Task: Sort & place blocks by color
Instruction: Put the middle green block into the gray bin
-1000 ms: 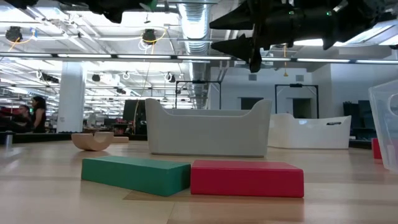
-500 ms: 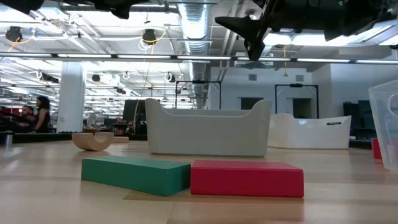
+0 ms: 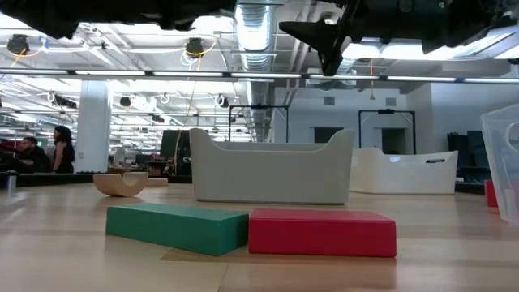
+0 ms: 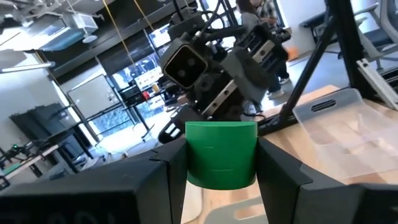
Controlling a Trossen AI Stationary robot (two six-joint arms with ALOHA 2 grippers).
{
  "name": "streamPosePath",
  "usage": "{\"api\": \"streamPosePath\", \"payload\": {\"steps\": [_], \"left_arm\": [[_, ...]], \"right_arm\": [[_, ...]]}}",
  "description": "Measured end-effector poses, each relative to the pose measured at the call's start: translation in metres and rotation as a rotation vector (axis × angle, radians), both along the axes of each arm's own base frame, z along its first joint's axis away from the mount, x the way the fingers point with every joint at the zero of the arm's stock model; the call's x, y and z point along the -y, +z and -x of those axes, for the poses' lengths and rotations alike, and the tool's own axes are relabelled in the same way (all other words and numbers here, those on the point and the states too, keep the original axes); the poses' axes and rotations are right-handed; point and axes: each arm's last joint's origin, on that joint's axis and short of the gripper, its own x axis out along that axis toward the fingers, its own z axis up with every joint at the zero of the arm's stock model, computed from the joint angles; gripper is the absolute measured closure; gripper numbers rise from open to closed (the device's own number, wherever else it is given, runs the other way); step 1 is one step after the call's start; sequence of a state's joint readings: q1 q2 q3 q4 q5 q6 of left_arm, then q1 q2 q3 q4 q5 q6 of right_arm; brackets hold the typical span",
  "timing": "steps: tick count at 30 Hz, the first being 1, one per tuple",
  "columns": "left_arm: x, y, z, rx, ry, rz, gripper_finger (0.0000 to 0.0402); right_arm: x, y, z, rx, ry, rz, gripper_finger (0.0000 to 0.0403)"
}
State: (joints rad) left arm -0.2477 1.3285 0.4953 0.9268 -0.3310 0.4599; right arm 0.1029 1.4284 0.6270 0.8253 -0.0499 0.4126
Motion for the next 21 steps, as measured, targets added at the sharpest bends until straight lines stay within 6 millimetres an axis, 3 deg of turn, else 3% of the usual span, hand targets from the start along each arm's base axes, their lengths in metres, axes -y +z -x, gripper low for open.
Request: {"api": "streamPosePath", "payload": {"steps": [7,12,21], "left_arm": [[-0.026,-0.003,-0.005,-0.035,0.015,-0.035,0.0278],[-0.044,-0.005,-0.007,-0.058,0.027,-0.045,0.0278],[-0.064,-0.007,-0.007,-0.072,0.008,-0.05,0.0278]], "right_arm": [[0.026,-0.001,-0.002,-0.014,-0.068,-0.024,0.0158],[0.05,0.001,0.0,0.0,0.055,-0.063,0.0158],[0.067,0.002,0.002,0.01,0.03,-0.066,0.0158]]}}
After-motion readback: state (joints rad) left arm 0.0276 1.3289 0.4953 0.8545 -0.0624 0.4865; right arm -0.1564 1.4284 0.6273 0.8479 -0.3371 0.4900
